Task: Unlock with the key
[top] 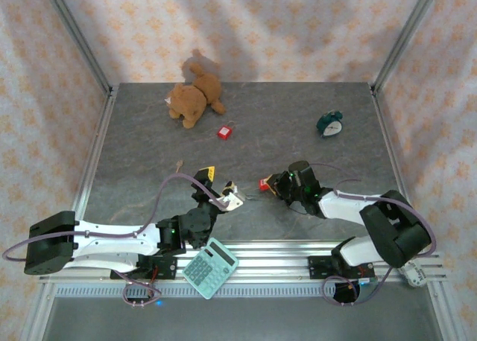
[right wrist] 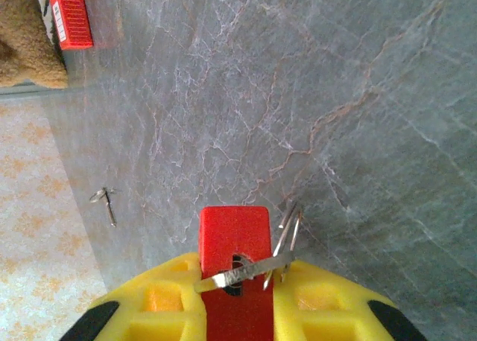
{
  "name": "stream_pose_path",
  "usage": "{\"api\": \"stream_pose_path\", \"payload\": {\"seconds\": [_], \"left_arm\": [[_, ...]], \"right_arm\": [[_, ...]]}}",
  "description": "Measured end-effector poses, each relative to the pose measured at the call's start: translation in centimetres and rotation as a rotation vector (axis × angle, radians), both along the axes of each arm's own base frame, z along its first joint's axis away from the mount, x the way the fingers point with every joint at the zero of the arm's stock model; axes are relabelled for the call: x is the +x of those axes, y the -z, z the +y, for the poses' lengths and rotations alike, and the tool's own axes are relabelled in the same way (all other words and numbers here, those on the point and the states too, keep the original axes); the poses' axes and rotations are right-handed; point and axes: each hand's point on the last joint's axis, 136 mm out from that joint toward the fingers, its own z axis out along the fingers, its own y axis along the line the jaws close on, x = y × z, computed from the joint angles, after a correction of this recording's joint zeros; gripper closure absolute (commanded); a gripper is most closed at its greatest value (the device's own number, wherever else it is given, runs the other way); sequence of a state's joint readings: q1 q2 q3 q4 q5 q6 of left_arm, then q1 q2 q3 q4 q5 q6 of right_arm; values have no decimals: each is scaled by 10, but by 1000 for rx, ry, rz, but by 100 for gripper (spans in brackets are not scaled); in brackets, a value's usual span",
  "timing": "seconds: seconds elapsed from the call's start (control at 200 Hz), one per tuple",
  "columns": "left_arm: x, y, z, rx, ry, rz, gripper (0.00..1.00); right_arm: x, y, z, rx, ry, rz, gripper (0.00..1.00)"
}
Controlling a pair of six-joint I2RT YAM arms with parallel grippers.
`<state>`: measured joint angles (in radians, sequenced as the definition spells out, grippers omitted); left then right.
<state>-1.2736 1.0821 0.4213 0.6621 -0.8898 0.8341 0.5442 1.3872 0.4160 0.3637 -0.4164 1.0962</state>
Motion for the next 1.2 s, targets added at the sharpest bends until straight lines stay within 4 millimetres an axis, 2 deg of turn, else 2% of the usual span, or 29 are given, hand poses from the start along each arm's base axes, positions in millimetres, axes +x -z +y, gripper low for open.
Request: {"api": "stream_pose_path", "payload": {"seconds": [0.22,0.42,0.661,0.811,0.901,0.981,1.096,1.201], "left_arm": [[0,2,-1,6,1,2,20],[0,2,-2,6,5,2,20],[-1,1,-1,-3,12,-2,20],[-3,-7,5,-48,15,-20,20],[-3,-16,7,-85,15,-38,19],[-4,-23,9,-122,14,-51,19],[-3,-33,15,-179,-13,-64,12],[1,-43,22,-235,-60,-55,5]], "right_arm": [[1,5,-1,-7,-3,-6,79],[-3,10,-3,-18,-7,2,73],[-6,10,-7,-37,-12,4,46],[-12,-8,-17,-71,-5,-36,37],[-15,-20,-30,-105,14,-63,35],[-19,-22,-41,-142,32,-66,35],[-28,-24,-57,-208,41,-66,35],[-31,-40,-67,-264,41,-106,35]]}}
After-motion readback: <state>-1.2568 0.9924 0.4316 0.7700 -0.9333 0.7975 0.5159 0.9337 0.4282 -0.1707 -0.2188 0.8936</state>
